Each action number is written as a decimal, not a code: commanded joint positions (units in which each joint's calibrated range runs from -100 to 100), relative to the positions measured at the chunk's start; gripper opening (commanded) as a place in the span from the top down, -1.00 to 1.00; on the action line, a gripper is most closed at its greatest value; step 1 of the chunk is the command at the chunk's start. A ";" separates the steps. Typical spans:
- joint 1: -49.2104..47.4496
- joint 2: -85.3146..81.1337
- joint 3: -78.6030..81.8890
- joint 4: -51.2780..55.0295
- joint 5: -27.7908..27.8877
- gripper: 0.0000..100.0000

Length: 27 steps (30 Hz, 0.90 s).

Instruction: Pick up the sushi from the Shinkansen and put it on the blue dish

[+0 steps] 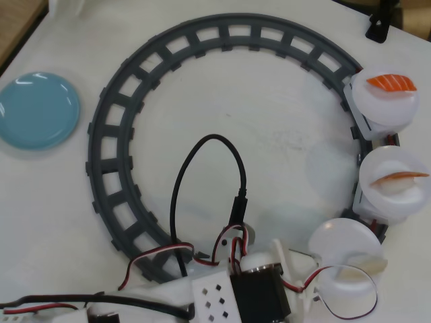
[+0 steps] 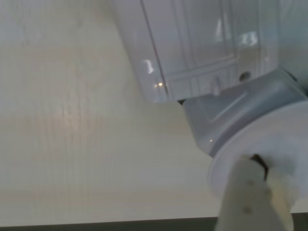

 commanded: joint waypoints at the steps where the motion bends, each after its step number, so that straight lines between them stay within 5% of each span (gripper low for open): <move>1: 1.16 -3.99 0.79 -0.34 2.16 0.59; 14: 1.60 -0.09 0.51 -4.92 5.61 0.59; 27: 2.66 1.15 3.04 -4.67 1.58 0.59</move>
